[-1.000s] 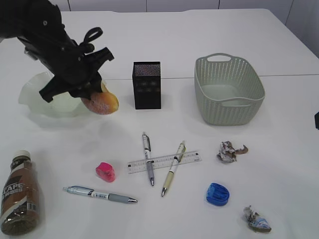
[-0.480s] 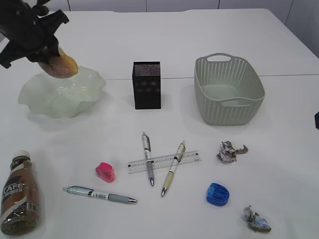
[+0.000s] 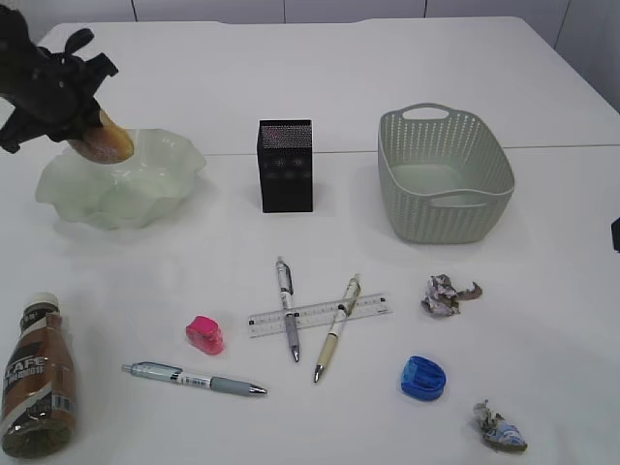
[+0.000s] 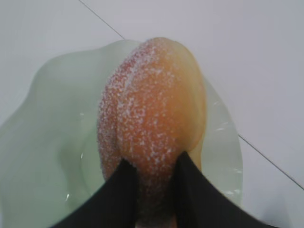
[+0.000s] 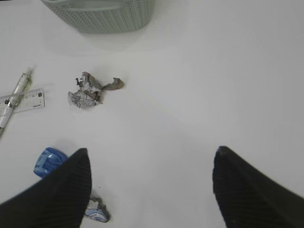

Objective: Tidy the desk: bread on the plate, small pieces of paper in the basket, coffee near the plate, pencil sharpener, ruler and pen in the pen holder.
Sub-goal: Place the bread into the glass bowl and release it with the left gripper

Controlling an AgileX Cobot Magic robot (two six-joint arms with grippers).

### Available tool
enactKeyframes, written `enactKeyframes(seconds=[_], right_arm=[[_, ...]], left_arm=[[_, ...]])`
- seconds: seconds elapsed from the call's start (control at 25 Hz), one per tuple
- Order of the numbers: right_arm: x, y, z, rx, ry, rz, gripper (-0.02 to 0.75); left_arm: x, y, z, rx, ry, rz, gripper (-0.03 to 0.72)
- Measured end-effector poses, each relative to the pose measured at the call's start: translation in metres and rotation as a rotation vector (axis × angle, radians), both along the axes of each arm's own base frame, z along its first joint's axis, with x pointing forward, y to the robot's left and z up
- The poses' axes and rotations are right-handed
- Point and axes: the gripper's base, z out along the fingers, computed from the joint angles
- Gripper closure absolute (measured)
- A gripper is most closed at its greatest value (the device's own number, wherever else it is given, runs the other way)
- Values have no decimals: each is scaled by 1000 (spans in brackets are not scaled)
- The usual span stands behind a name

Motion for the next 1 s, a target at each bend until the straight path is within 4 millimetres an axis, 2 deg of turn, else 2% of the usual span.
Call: enactKeyframes(seconds=[0.2, 0.28, 0.44, 0.56, 0.84, 1.0], right_arm=[[0, 0, 0, 0, 0, 0, 154], [0, 0, 0, 0, 0, 0, 154], [0, 0, 0, 0, 0, 0, 155], [0, 0, 0, 0, 0, 0, 155], [0, 0, 0, 0, -1, 0, 154], [0, 0, 0, 0, -2, 0, 154]], left_arm=[[8, -3, -17, -4, -24, -25, 528], [9, -3, -20, -3, -19, -25, 472], [9, -3, -21, -3, -17, -25, 291], [9, -3, -21, -2, -17, -26, 191], [8, -2, -21, 10, -9, -32, 151], [4, 0, -22, 119, 51, -115, 149]])
